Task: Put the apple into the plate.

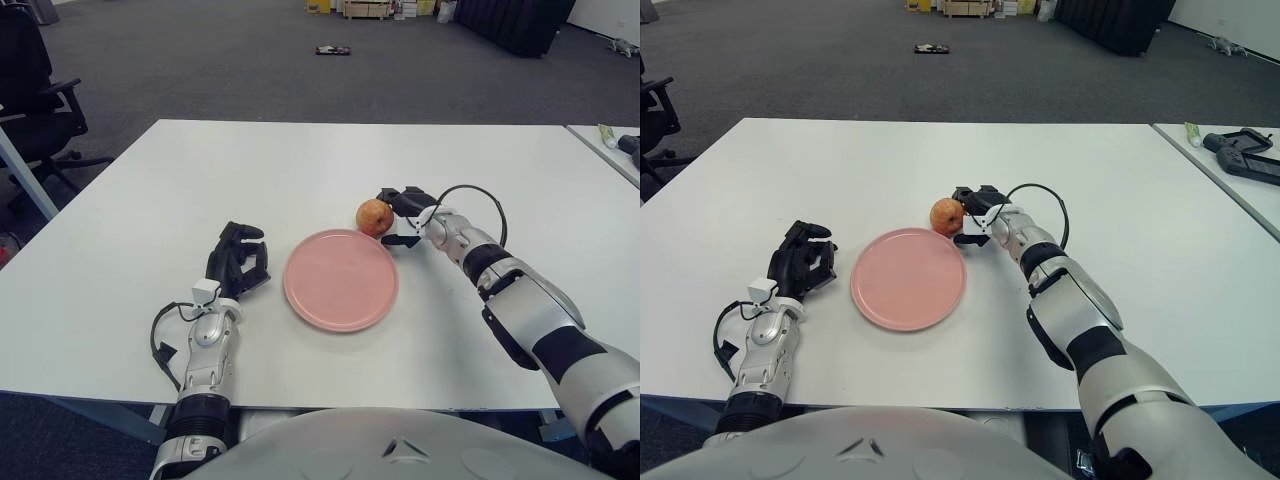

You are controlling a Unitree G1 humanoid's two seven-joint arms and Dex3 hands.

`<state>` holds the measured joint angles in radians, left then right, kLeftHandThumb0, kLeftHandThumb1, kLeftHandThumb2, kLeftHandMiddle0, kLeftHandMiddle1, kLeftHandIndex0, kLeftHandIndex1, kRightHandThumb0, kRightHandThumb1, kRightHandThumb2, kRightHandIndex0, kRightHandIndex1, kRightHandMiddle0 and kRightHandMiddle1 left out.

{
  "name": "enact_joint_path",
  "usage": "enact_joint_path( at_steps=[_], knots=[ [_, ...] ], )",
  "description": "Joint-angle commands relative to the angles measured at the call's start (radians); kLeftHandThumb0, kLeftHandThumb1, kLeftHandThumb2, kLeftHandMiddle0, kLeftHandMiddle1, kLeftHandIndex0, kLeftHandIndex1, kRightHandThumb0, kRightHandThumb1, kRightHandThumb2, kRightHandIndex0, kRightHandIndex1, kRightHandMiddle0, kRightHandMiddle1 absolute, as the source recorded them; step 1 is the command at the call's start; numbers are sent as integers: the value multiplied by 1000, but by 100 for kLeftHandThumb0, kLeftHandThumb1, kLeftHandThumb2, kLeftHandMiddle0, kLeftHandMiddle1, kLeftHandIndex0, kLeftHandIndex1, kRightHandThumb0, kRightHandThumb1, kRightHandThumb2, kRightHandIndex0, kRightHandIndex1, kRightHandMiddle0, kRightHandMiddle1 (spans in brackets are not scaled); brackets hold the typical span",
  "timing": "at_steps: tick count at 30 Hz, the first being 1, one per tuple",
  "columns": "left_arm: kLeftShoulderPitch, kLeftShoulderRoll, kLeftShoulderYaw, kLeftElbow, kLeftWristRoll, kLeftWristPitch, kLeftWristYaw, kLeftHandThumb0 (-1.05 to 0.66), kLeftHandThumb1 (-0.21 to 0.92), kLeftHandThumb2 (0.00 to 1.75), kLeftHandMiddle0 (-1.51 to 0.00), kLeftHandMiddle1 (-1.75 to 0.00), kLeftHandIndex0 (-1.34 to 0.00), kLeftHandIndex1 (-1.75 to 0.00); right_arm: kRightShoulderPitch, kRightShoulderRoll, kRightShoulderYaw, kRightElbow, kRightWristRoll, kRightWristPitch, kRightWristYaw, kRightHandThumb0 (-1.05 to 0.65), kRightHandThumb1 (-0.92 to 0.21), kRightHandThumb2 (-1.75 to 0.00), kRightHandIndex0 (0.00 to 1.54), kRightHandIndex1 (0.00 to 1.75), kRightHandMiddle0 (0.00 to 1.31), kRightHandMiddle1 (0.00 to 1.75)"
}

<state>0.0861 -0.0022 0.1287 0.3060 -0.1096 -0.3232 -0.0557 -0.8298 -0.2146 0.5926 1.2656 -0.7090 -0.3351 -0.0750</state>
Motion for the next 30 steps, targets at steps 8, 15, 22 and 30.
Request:
enact_joint_path(
  at_steps=[8,15,22,30],
  knots=[
    [32,-10,0,43,-1,41,9,-41,54,105,-80,-175,-44,-175,-55,4,1,13,-7,-8,2,-59,-56,-93,0,70,0,74],
    [29,-10,1,45,-1,42,10,-41,53,106,-82,-175,-44,-175,-80,-9,-2,6,-7,-5,12,-60,-52,-94,0,57,0,73],
    [28,-11,0,56,-2,23,3,-42,51,109,-85,-175,-46,-175,-111,-32,-19,-10,6,-9,40,-59,-46,-96,0,51,0,74],
    [24,-14,1,70,-4,6,4,-42,50,110,-86,-175,-47,-175,-125,-43,-22,-23,-4,-14,31,-58,-41,-99,0,49,0,76]
  ],
)
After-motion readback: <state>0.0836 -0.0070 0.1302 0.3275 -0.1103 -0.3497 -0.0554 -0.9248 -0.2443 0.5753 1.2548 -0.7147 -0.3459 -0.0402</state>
